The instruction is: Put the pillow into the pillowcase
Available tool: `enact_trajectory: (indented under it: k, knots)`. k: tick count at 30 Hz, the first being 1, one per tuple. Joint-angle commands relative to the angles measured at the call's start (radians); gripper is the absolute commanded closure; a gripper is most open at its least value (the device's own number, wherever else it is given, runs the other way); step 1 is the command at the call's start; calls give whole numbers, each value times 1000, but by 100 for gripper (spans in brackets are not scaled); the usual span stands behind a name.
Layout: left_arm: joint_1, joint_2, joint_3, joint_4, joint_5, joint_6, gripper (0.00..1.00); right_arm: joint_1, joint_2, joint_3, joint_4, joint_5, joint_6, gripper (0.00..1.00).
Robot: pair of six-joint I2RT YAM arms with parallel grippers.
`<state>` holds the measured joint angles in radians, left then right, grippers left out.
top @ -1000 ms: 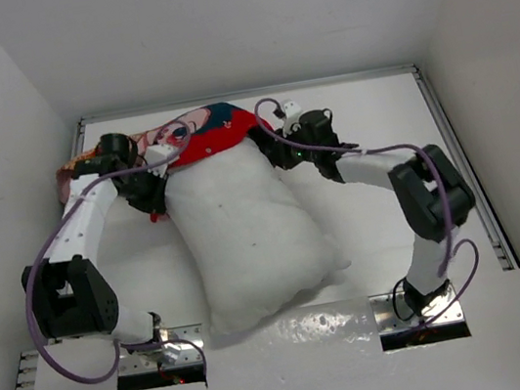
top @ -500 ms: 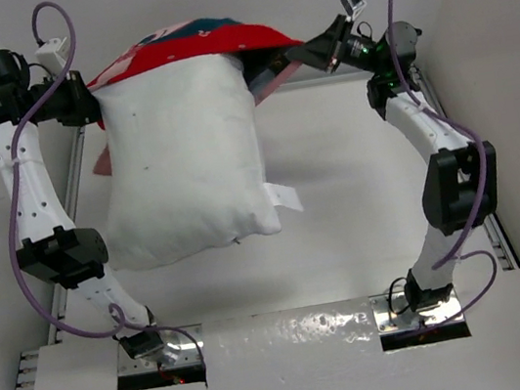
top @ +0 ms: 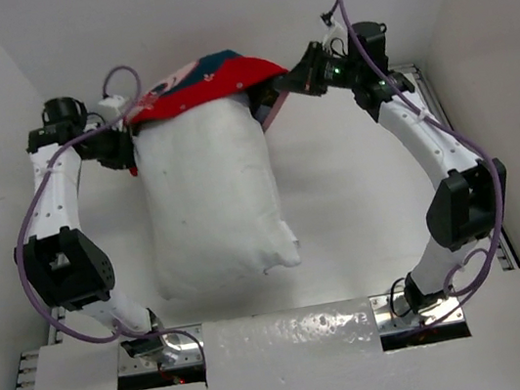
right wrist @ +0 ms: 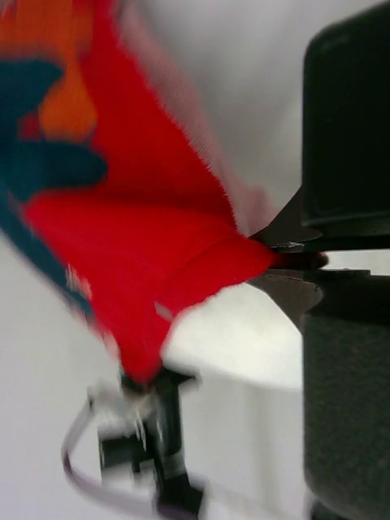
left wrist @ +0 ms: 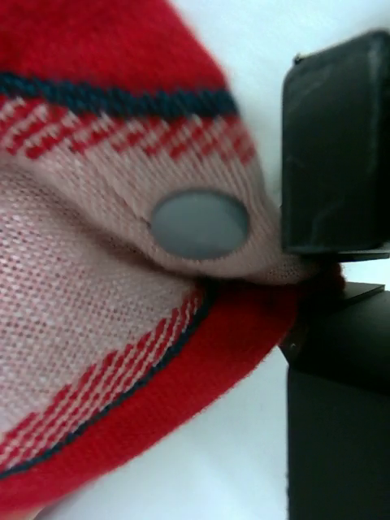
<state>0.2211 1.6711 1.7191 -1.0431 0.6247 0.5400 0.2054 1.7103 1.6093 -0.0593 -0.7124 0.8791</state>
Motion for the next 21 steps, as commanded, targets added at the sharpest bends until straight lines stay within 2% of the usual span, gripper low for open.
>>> enact_trajectory:
  k: [1,2,4,5,6,7,8,9,10,11,12,13,15,16,17,19,20,21]
  knots:
    - [-25,-51,-145,103,-72,245,100,-20,-31,-109,-324,344,-380,100]
    - [-26,-54,-189,91,-75,279,100,-15,-29,-135,-339,449,-432,100]
    - [-34,-59,-280,34,-95,371,99,-11,-14,-210,-349,505,-465,100]
    - [-35,-62,-317,-13,-105,399,96,-11,-9,-227,-353,528,-476,95]
    - [-38,-68,-331,-40,-114,457,87,-11,1,-253,-359,537,-480,84]
    - [-39,-71,-340,-64,-140,486,76,-11,5,-259,-362,545,-494,65]
    - [-49,-73,-351,-111,-154,512,63,-9,6,-262,-366,550,-503,54]
    - [-52,-76,-348,-135,-181,564,37,-9,3,-261,-373,553,-511,44]
    - [-57,-74,-339,-156,-192,578,30,-6,0,-258,-379,562,-523,37]
    - [-60,-74,-288,-179,-194,581,26,-3,-8,-253,-384,574,-529,20]
    - [-60,-65,-244,-187,-177,571,21,11,-26,-243,-401,618,-535,14]
    - [-60,-59,-139,-190,-157,530,21,34,-40,-235,-419,675,-551,1]
    - [-63,-44,-37,-154,-97,445,18,75,-93,-241,-427,712,-572,1]
    - [-74,-42,32,-80,-79,390,19,98,-112,-247,-428,735,-594,4]
    - [-84,-39,54,-46,-60,349,22,126,-130,-253,-421,737,-598,23]
    - [-150,-21,85,-5,-28,263,31,202,-170,-285,-396,717,-551,69]
    - [-181,-8,86,21,-28,232,32,250,-179,-317,-345,702,-520,86]
    - [-209,16,85,32,-49,221,32,274,-189,-336,-312,673,-496,81]
